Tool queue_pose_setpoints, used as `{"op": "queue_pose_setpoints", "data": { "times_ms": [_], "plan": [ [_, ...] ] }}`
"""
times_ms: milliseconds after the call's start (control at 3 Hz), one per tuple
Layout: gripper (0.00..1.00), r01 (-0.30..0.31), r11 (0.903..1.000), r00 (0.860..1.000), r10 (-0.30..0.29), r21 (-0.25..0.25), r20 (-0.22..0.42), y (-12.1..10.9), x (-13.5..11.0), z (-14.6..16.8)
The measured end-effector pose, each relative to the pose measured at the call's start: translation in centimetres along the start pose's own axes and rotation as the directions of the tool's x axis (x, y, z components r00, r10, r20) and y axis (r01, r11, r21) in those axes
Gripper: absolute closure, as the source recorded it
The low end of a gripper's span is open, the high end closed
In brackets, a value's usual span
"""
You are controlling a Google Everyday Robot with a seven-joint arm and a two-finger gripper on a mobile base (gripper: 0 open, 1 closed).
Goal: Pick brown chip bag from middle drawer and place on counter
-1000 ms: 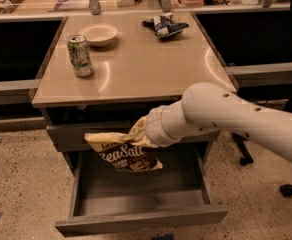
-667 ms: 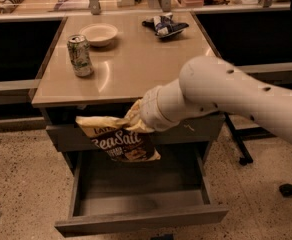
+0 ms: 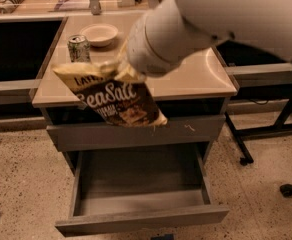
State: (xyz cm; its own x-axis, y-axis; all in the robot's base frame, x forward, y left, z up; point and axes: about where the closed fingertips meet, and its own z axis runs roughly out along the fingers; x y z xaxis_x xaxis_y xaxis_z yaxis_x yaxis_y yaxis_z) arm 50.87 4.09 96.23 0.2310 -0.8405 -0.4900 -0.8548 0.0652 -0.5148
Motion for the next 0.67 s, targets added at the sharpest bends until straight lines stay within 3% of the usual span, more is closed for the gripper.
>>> {"op": "queue_pose_setpoints", "data": {
  "times_ms": [333,667],
  "plan": [
    [1.00,0.096,0.9864,0.995,-0.096,0.134,-0.009,-3.1,-5.6,-6.5],
    [1.00,0.112,0.9810,0.994,-0.112,0.159,-0.005,-3.4,-6.7,-7.7]
  ]
}}
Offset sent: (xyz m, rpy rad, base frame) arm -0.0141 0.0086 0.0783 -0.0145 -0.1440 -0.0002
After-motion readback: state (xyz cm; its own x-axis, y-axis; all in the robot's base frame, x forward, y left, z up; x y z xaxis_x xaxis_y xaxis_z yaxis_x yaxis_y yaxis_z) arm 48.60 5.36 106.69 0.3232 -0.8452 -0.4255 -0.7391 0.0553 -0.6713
